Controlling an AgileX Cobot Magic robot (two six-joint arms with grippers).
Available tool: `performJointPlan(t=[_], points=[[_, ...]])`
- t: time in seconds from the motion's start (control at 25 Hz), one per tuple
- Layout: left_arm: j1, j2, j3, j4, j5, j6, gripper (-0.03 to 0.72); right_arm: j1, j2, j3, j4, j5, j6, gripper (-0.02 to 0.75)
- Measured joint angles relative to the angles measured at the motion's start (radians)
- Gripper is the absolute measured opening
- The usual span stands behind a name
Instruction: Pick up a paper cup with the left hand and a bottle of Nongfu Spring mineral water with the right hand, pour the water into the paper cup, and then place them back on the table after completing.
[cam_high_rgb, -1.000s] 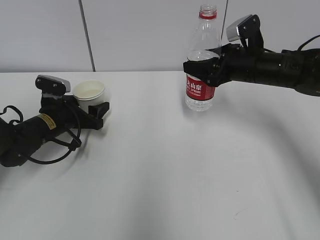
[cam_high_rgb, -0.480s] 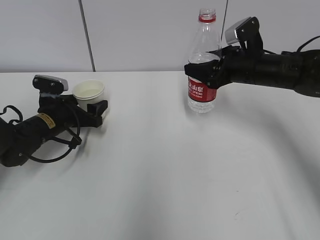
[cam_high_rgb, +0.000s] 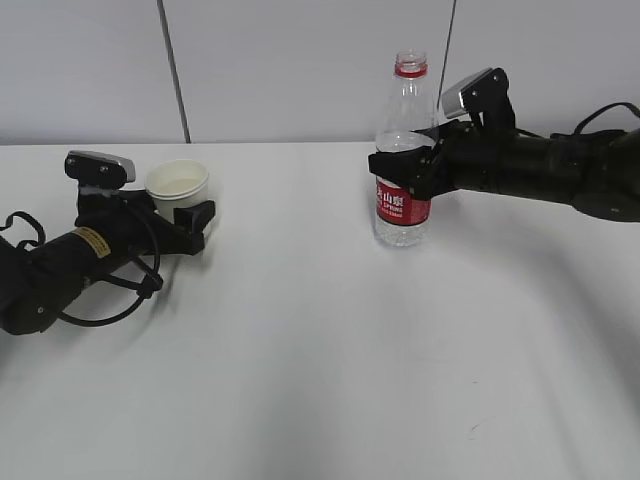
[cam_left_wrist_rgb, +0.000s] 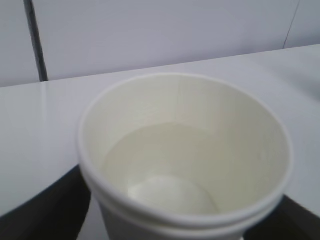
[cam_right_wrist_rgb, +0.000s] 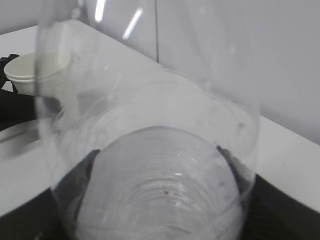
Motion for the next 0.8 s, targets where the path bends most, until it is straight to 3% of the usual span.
performJointPlan(t=[0.24,0.8], points=[[0.0,0.0,0.002,0.0,-0.016,-0.001,0.532,0.0,0.036,-0.005,0.073,-0.007,-0.036,0.484],[0.0,-0.002,0.004,0.008,-0.032,-0.018,0.54,0.0,0.062,-0.006,0.098,-0.025,-0.05,0.484]])
